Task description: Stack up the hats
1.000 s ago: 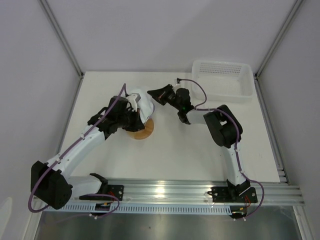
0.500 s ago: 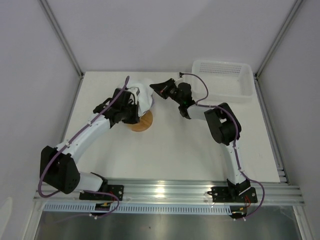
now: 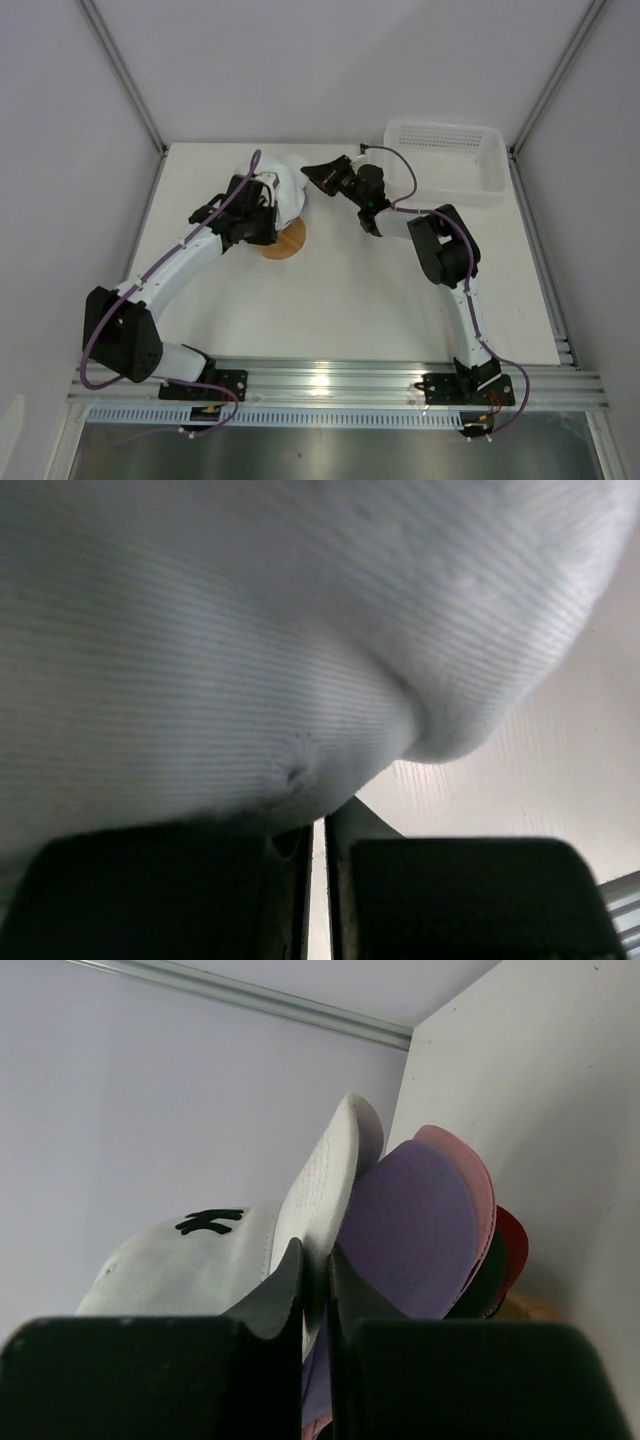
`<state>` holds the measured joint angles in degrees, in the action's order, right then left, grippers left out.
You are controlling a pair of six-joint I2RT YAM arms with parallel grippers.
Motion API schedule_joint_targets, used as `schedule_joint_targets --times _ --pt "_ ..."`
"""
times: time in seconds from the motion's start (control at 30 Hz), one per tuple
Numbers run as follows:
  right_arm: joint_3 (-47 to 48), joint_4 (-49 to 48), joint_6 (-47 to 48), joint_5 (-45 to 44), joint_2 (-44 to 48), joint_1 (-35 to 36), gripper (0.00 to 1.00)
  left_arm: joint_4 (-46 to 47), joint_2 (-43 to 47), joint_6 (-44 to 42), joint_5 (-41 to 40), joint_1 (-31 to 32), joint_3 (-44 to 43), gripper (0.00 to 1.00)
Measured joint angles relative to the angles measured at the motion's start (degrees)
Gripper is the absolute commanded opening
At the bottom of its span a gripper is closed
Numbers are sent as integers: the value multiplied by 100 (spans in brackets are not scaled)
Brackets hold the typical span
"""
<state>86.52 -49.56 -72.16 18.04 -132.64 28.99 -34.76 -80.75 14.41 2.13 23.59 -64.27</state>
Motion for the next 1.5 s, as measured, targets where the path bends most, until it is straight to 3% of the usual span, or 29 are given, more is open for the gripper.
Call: schedule_joint_targets --times 0.1,0.2,0.33,0.53,0.57,0.6,0.63,0.9,1.13,1.3,1.5 --pt "0 131 151 42 11 -2 29 -9 125 -22 0 -9 48 17" --pt "-7 568 562 68 57 -4 55 -184 286 -44 -4 -81 48 36" --pt "-11 1445 1207 107 175 -37 69 -466 575 -101 35 -129 7 57" --pt "-42 2911 2151 87 918 -181 87 -986 1239 -144 472 -120 -52 70" --pt "-42 3152 2310 94 1097 -212 91 -1099 1333 -146 542 -116 -76 83" --pt "-39 3377 2461 105 1294 -245 99 -1213 1453 -170 614 -109 -116 88" --pt "-33 3571 2590 129 1497 -295 99 -1307 1572 -181 695 -105 -166 99" --pt "-4 4988 3580 107 3158 -901 99 -1692 2743 -184 822 -101 -1071 99" --pt "-964 5742 4323 -426 5233 -1069 99 -1228 3875 254 -374 -127 -925 99" --pt "-1751 6251 4736 -1047 7066 -1049 100 -1021 3567 627 -811 -411 -761 100" --pt "-2479 6767 5021 -1899 8358 -1051 99 -839 3300 754 -787 -568 -245 99"
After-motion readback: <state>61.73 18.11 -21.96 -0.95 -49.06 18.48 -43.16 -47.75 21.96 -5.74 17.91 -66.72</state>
